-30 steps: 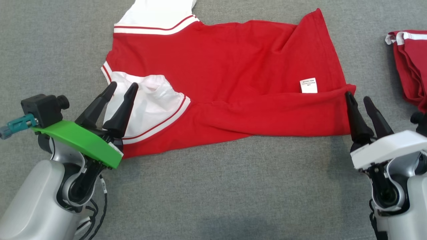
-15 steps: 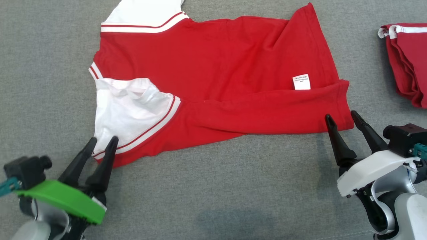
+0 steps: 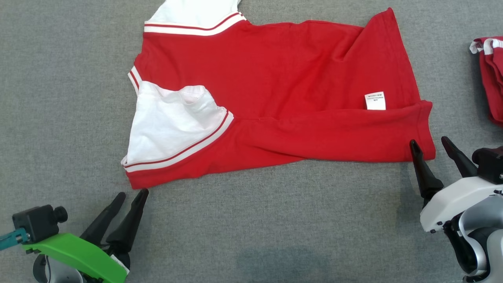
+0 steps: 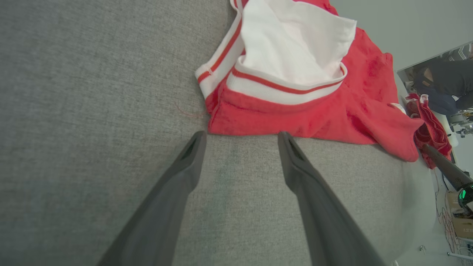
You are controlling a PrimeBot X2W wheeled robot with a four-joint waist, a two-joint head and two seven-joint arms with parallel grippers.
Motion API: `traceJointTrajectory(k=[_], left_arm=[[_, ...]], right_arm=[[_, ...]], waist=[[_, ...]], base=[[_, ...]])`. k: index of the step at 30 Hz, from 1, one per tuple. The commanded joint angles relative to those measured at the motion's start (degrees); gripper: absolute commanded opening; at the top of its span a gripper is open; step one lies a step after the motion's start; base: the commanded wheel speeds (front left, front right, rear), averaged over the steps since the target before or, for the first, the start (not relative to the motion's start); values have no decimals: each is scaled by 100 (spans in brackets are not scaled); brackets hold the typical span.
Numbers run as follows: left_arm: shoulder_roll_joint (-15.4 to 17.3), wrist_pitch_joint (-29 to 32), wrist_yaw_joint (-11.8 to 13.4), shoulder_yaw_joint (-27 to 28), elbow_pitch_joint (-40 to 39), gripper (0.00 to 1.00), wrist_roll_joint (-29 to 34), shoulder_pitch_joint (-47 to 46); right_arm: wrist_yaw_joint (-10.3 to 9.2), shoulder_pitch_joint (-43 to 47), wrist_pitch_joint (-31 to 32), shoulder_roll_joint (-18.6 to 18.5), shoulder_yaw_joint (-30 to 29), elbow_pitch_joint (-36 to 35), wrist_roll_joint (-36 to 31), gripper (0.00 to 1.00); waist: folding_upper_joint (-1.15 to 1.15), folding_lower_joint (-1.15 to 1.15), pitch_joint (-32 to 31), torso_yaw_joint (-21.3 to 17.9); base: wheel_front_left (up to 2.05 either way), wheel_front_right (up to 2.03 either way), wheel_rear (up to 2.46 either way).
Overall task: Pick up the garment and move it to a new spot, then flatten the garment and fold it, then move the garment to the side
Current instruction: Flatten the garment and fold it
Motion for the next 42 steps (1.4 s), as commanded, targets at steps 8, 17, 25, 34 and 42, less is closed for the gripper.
traceJointTrajectory(k=[8, 17, 25, 34, 42], left_arm=[[-74, 86, -102, -35, 407, 100, 33, -413], [-131, 144, -277, -109, 709, 80, -4, -575], [-118, 176, -367, -107, 948, 40, 57, -854], [-177, 210, -612, -206, 1109, 0, 128, -1179], [-41, 274, -783, -107, 1331, 0, 95, -1518]], right_arm=[[1, 85, 41, 48, -104, 34, 88, 100], [1, -37, 52, 86, 11, 188, 82, 100], [1, -168, 70, 76, 34, 424, 69, 100], [2, -342, 110, 103, 117, 828, 199, 100], [-3, -560, 113, -12, 291, 1242, 828, 0]], waist=[[14, 0, 1, -50], [14, 0, 47, -131], [14, 0, 73, -133], [14, 0, 80, -143], [14, 0, 79, -147]], base=[[0, 0, 0], [0, 0, 0], [0, 0, 0], [0, 0, 0], [0, 0, 0]])
